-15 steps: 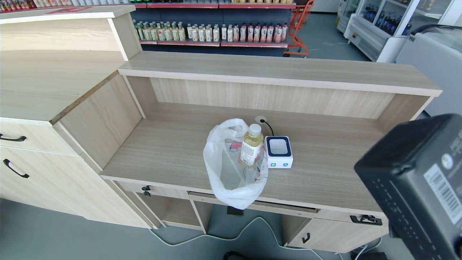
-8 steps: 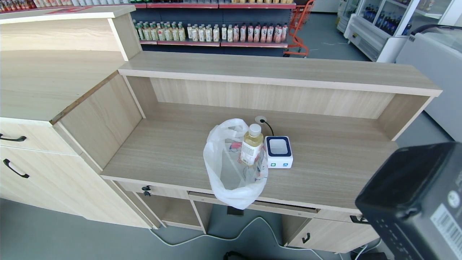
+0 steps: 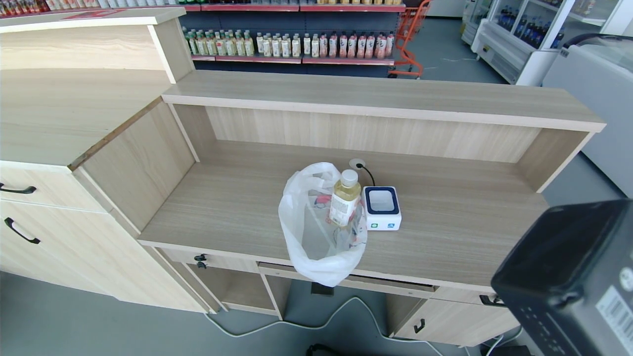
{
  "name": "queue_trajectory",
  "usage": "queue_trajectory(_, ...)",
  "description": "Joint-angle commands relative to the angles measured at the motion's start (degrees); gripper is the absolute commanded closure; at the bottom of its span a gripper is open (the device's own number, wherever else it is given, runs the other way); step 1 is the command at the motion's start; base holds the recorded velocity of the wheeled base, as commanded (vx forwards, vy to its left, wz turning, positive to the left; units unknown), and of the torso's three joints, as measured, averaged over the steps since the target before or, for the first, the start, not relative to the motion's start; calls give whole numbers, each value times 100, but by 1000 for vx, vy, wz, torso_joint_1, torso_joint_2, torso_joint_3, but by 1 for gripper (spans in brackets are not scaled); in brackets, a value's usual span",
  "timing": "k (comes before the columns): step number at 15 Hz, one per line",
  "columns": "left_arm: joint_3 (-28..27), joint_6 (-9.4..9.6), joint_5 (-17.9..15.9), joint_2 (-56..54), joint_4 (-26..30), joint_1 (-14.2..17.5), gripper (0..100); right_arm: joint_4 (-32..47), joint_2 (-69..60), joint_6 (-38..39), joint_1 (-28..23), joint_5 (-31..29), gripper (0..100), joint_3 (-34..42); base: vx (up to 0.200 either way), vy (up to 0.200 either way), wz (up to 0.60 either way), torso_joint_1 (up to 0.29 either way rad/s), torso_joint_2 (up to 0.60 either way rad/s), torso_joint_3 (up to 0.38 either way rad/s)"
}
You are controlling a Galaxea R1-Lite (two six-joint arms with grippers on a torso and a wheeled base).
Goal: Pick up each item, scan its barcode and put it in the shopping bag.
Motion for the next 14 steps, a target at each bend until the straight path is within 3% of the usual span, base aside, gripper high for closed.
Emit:
queue_trajectory(1, 1, -2, 0, 0, 2, 0, 0, 2, 15, -2, 0, -2, 100, -12, 0, 0, 0, 0, 0, 0)
queue_trajectory(4, 1, -2, 0, 0, 2, 0, 0, 2, 50, 174, -97, -37, 100, -91, 0, 0, 0, 0, 0, 0)
queue_trajectory(5, 1, -2, 0, 0, 2, 0, 0, 2, 165, 613, -422, -345, 100, -381, 0, 0, 0, 0, 0, 0)
queue_trajectory(6, 1, -2, 0, 0, 2, 0, 0, 37, 235, 1273, -958, -767, 100, -583, 0, 0, 0, 0, 0, 0)
queue_trajectory(8, 1, -2, 0, 0, 2, 0, 0, 793, 200, 3523, -2584, -1101, 100, -337, 0, 0, 0, 0, 0, 0)
queue_trajectory(9, 1, -2, 0, 0, 2, 0, 0, 1144, 121, 4094, -3102, -1197, 100, -205, 0, 0, 0, 0, 0, 0)
queue_trajectory(10, 1, -2, 0, 0, 2, 0, 0, 1918, 33, 5122, -4016, -1224, 100, -179, 0, 0, 0, 0, 0, 0)
queue_trajectory(11, 1, -2, 0, 0, 2, 0, 0, 2155, 94, 5746, -4632, -1109, 100, -161, 0, 0, 0, 0, 0, 0)
queue_trajectory(12, 1, -2, 0, 0, 2, 0, 0, 2296, 191, 6608, -5080, -942, 100, -161, 0, 0, 0, 0, 0, 0)
queue_trajectory(13, 1, -2, 0, 0, 2, 0, 0, 2401, 253, 7442, -5177, -934, 100, -161, 0, 0, 0, 0, 0, 0)
queue_trajectory(14, 1, -2, 0, 0, 2, 0, 0, 2410, 270, 7768, -5185, -960, 100, -152, 0, 0, 0, 0, 0, 0)
